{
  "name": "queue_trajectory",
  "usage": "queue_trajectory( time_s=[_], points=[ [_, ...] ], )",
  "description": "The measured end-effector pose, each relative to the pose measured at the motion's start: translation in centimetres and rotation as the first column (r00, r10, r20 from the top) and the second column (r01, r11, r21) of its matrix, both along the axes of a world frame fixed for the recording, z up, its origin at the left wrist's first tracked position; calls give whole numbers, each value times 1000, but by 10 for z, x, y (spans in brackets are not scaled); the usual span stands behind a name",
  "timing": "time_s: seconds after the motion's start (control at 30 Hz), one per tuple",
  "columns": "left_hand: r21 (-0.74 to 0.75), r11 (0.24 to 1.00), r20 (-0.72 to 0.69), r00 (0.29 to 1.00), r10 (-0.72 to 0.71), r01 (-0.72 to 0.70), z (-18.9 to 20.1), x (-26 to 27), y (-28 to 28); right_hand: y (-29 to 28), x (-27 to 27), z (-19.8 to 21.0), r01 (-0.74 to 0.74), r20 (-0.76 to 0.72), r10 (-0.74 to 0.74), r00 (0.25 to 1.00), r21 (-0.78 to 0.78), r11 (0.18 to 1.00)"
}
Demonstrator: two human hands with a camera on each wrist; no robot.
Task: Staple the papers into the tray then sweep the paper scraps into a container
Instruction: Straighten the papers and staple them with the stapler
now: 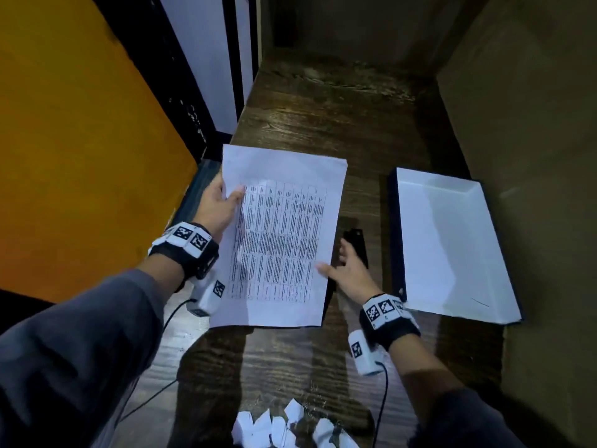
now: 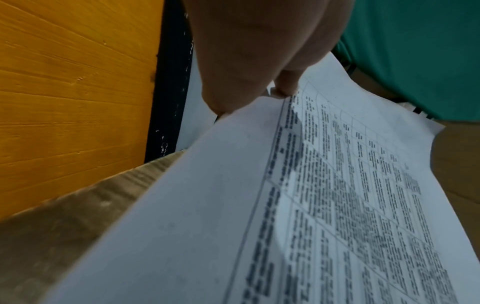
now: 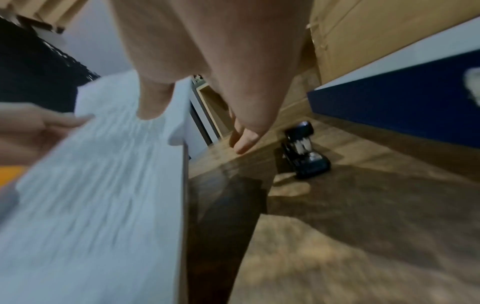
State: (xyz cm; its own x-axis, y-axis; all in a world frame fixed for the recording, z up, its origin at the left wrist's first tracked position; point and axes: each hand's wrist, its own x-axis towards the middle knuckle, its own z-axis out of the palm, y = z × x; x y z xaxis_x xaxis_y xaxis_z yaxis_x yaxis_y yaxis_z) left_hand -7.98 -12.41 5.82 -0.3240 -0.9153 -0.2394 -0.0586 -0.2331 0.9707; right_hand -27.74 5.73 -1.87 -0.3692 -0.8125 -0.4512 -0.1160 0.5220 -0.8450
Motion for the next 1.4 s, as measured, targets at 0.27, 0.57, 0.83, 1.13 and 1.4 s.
queue_trajectory(
  time_s=[0.27, 0.57, 0.83, 1.13, 1.4],
  points=[
    [56, 997, -11, 998, -57, 58, 24, -57, 21, 44, -18, 20, 319, 122, -297, 947, -249, 915],
    [260, 695, 332, 614, -716, 670, -15, -162, 137, 122, -165, 27, 534, -170, -547, 820, -118, 837],
    [196, 773, 542, 590, -598, 603, -27, -273, 189, 110, -247, 21, 556, -511, -464, 723, 33, 830],
    [148, 775, 682, 504, -529, 614, -51, -316, 188, 89, -268, -2, 443, -690, -153, 708, 265, 856],
    [111, 764, 771, 430, -470, 636, -66, -322, 185, 88, -279, -9, 355, -679, -7, 735, 375, 856]
  ],
)
